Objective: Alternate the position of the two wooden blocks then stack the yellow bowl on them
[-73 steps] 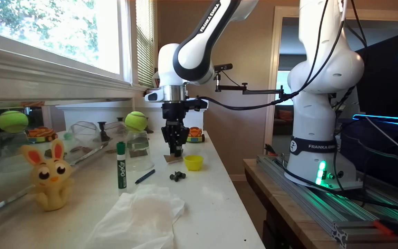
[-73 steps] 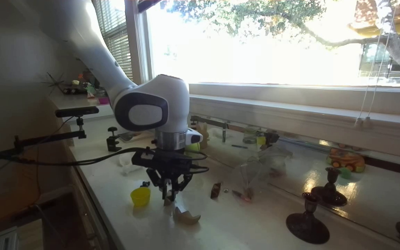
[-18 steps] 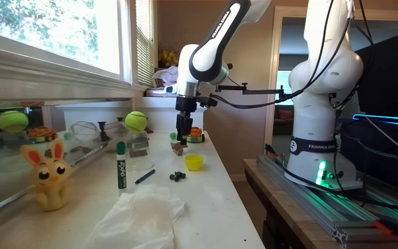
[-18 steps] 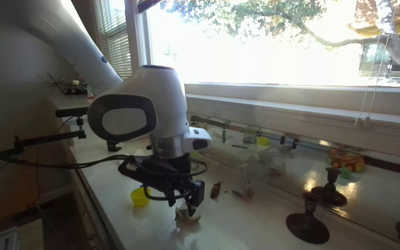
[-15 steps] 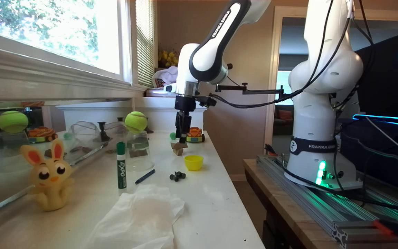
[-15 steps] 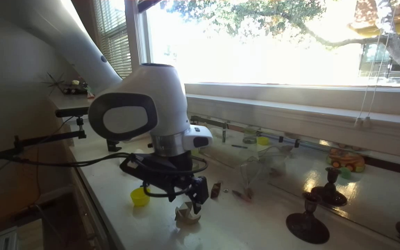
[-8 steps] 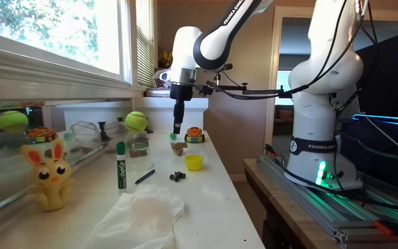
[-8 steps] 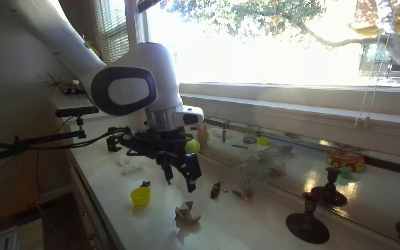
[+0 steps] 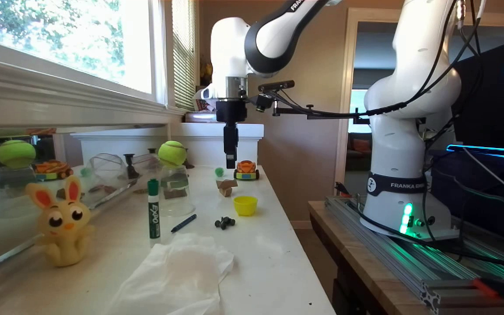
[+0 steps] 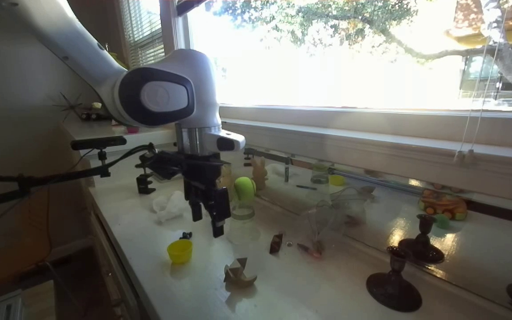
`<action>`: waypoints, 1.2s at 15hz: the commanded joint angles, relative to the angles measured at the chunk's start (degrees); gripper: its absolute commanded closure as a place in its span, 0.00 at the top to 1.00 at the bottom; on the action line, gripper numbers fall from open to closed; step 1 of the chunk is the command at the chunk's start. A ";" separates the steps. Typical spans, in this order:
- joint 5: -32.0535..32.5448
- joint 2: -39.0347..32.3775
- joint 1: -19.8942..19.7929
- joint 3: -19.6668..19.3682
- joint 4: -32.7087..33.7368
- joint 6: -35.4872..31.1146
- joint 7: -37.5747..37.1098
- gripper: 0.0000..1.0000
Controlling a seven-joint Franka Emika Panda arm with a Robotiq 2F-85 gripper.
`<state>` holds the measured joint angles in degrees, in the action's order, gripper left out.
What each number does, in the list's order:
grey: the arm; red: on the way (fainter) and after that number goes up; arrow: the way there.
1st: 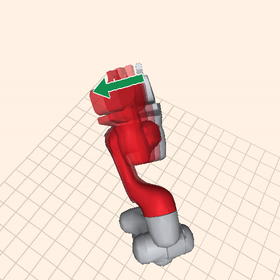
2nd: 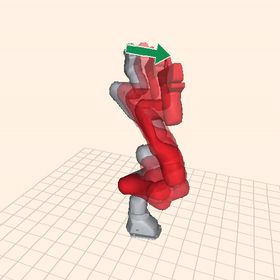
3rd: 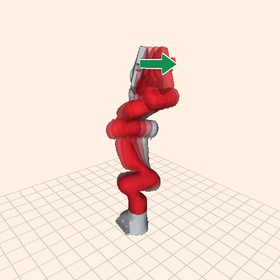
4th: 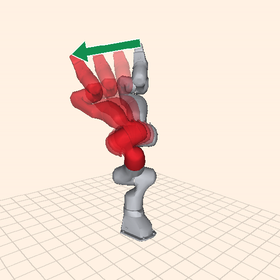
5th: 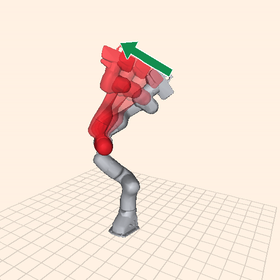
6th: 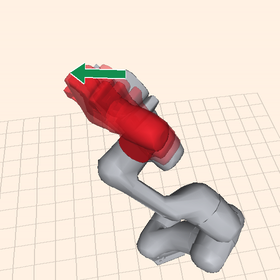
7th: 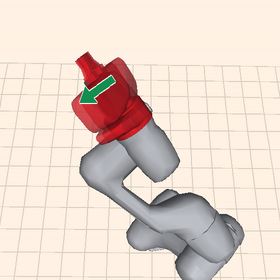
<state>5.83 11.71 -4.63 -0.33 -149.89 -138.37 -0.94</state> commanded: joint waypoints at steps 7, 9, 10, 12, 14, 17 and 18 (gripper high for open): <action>-1.71 -2.76 3.29 2.62 -0.07 0.24 -8.92 1.00; -1.84 -3.16 4.00 3.19 -0.35 0.25 -11.05 1.00; -1.48 -3.33 4.14 3.45 -0.53 0.50 -12.39 1.00; -1.36 -3.44 4.34 3.70 -1.16 0.43 -14.18 1.00; -1.66 -3.73 4.54 3.59 -1.96 -0.03 -14.91 1.00; -2.70 -4.45 4.73 3.35 -2.98 -0.64 -14.22 1.00; -3.35 -4.62 4.86 3.30 -3.17 -0.65 -13.70 1.00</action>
<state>5.08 7.44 -0.52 3.14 -152.11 -138.38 -14.70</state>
